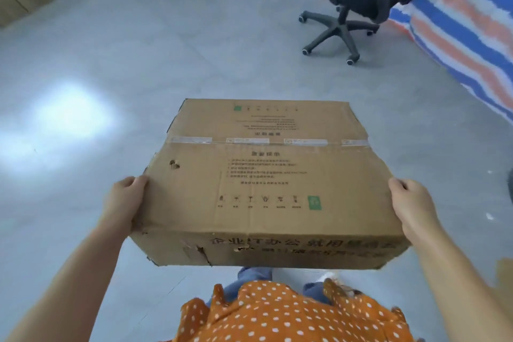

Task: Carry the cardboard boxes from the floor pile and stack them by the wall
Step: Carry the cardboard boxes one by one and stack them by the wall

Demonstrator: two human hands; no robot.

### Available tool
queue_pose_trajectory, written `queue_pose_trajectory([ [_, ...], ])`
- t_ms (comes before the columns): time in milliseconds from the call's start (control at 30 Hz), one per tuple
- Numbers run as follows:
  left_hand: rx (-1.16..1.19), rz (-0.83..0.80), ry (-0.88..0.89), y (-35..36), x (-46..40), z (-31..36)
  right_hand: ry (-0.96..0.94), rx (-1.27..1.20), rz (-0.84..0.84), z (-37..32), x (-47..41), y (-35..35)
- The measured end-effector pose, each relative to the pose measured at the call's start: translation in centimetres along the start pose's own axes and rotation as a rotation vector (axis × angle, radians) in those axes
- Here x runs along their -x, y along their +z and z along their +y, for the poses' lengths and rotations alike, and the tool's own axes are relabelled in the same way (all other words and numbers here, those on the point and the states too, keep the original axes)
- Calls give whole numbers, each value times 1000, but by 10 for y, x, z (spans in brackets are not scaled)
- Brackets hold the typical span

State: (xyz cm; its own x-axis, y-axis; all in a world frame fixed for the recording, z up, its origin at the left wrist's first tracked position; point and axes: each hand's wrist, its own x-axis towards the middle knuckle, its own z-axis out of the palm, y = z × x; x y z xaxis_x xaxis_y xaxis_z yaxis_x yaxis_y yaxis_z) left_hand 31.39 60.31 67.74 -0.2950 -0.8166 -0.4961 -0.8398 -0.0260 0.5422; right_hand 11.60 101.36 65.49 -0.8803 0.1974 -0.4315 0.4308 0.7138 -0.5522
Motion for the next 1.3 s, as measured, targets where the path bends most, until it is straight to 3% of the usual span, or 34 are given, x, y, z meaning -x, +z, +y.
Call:
queue_pose_trajectory([
  [233, 44, 193, -29, -69, -72, 9, -217, -9, -143, -147, -36, 72],
  [800, 328, 385, -205, -44, -230, 166, -464, 187, -268, -474, -240, 157],
  [1100, 408, 491, -300, -123, -339, 159, -565, 213, -384, -614, -227, 286],
  [1300, 474, 500, -277, -212, -440, 161, -605, 177, -368, -696, -198, 380],
])
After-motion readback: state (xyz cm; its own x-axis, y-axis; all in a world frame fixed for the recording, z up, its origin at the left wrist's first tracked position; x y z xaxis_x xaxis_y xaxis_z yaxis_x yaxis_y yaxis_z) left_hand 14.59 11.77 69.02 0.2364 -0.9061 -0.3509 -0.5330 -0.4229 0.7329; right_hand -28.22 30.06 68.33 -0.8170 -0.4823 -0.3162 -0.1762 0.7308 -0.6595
